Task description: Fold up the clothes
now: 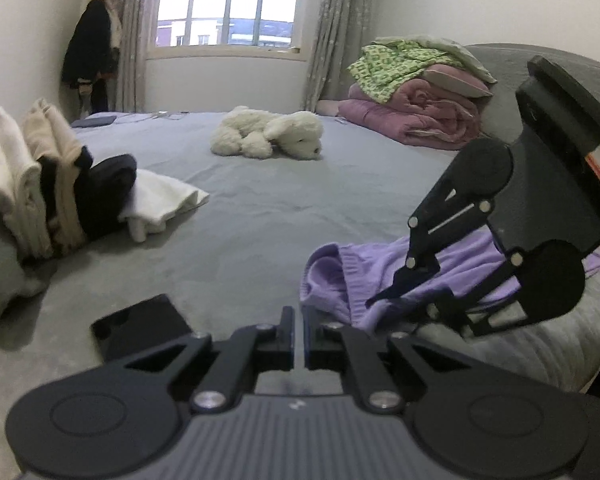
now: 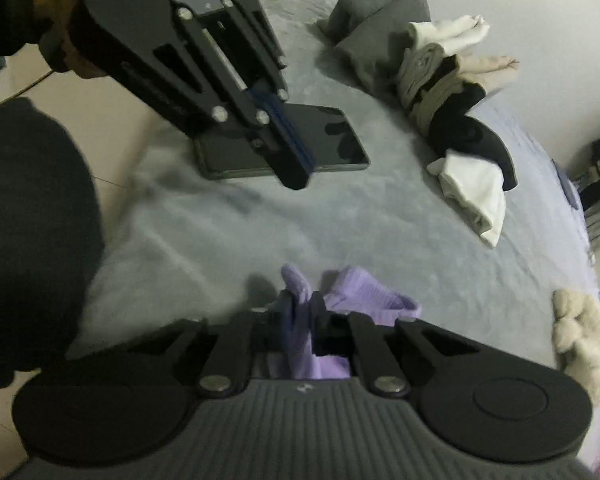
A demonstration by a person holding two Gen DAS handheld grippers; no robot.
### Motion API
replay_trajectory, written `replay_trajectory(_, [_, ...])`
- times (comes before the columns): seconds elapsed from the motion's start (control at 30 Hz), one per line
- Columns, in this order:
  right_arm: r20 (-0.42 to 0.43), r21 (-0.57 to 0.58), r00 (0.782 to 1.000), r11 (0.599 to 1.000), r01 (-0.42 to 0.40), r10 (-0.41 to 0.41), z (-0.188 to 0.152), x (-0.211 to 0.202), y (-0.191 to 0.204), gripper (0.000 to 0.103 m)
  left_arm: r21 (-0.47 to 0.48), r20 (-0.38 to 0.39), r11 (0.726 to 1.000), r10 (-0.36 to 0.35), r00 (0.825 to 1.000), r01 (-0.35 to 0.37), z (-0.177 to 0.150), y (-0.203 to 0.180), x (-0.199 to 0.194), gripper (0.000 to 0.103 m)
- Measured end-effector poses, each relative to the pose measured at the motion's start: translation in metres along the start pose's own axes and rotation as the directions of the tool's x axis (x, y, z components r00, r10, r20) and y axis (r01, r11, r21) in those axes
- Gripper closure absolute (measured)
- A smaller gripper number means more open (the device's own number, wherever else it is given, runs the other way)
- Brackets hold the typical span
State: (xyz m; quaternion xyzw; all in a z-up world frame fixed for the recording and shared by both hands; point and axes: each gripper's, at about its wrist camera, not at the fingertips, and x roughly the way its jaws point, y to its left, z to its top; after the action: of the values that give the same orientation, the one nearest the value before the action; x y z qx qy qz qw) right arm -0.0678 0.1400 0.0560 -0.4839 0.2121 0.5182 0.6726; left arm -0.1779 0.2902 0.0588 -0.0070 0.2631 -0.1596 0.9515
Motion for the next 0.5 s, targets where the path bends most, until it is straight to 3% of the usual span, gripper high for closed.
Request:
replay_trajectory(0.13, [0.096, 0.151, 0.994, 0.988, 0.041, -0.056, -0.004, -0.029, -0.03, 0.098, -0.003, 0.002, 1.0, -0.023, 1.0, 0.023, 0.003, 0.003, 0.004, 0.098])
replay_trajectory(0.2, [0.12, 0.282, 0.982, 0.953, 0.109, -0.148, -0.014, -0.045, -0.056, 0.098, 0.0, 0.001, 0.999, -0.038, 0.999, 0.038, 0.008, 0.002, 0.011, 0.098])
replay_trajectory(0.33, [0.106, 0.482, 0.948, 0.849, 0.214, -0.299, -0.027, -0.059, -0.093, 0.098, 0.065, -0.006, 0.995, -0.081, 0.997, 0.081, 0.023, -0.013, 0.029, 0.092])
replay_trajectory(0.5, [0.049, 0.522, 0.904, 0.782, 0.339, -0.425, -0.026, -0.049, -0.089, 0.098, 0.119, -0.055, 0.979, -0.157, 0.986, 0.163, 0.043, -0.032, 0.064, 0.088])
